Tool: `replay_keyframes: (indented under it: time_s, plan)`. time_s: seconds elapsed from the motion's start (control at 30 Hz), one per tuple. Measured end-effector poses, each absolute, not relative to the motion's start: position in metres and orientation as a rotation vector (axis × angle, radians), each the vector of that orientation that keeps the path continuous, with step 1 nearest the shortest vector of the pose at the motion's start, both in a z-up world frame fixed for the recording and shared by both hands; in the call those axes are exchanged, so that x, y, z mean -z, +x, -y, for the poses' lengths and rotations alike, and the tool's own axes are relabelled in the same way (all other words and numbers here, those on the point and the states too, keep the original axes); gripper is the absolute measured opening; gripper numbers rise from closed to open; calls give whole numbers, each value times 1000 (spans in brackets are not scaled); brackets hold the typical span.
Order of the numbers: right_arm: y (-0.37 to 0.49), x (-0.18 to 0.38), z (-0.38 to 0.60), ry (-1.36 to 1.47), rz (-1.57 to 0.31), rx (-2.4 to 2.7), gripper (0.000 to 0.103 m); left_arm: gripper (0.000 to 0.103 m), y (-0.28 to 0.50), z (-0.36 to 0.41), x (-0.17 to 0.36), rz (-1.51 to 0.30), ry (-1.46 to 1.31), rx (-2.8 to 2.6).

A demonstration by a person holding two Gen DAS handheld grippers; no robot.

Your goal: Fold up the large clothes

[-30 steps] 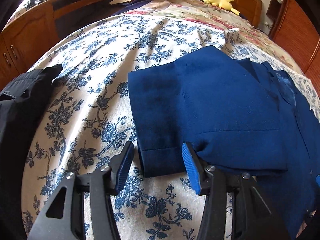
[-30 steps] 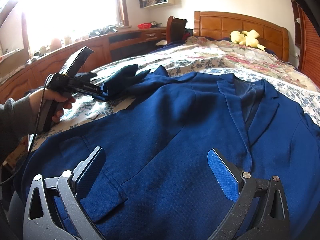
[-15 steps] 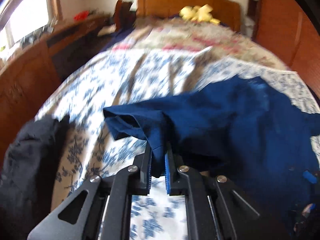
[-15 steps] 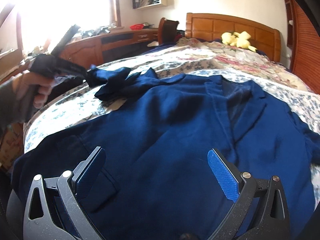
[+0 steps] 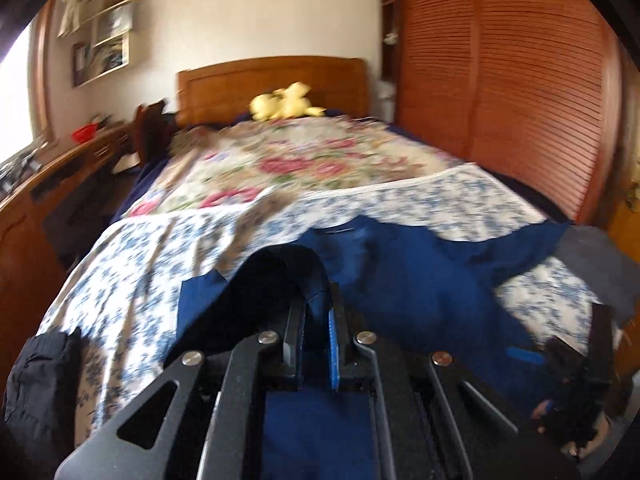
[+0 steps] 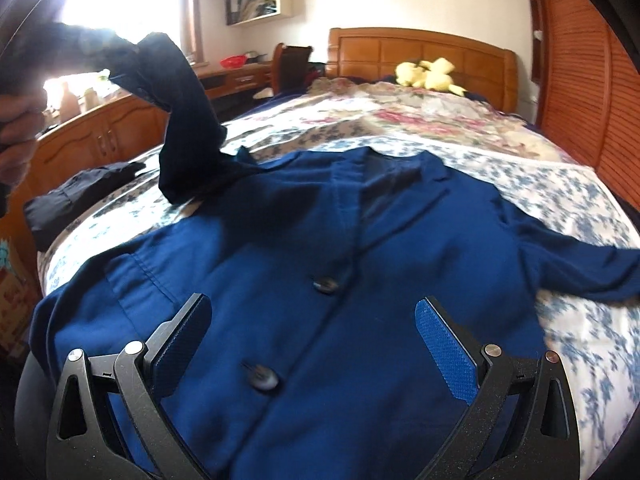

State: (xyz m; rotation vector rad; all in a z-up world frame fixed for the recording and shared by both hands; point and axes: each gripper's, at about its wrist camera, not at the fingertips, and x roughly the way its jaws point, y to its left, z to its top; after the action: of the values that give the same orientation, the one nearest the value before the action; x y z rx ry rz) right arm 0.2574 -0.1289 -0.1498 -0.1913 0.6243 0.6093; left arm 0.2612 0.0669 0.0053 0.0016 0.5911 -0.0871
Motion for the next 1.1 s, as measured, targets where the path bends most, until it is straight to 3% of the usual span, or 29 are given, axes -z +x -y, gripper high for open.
replay_keyframes:
  time_s: [0.27,0.43,0.53,1.1]
  plan:
    - [261,134,161,-156,-622,-564,103,12,222,-26,1,-593,13,118]
    - [262,128,158,-146,-621,-576,103,30,195,-32,24,-601,-14,104]
    - [263,128,149,-150,-626,-588,103,35,180,-37,39,-602,-2,77]
    - [245,157,40,-230,-684,-827,103,37,91,-115,93,-623,-51,-88]
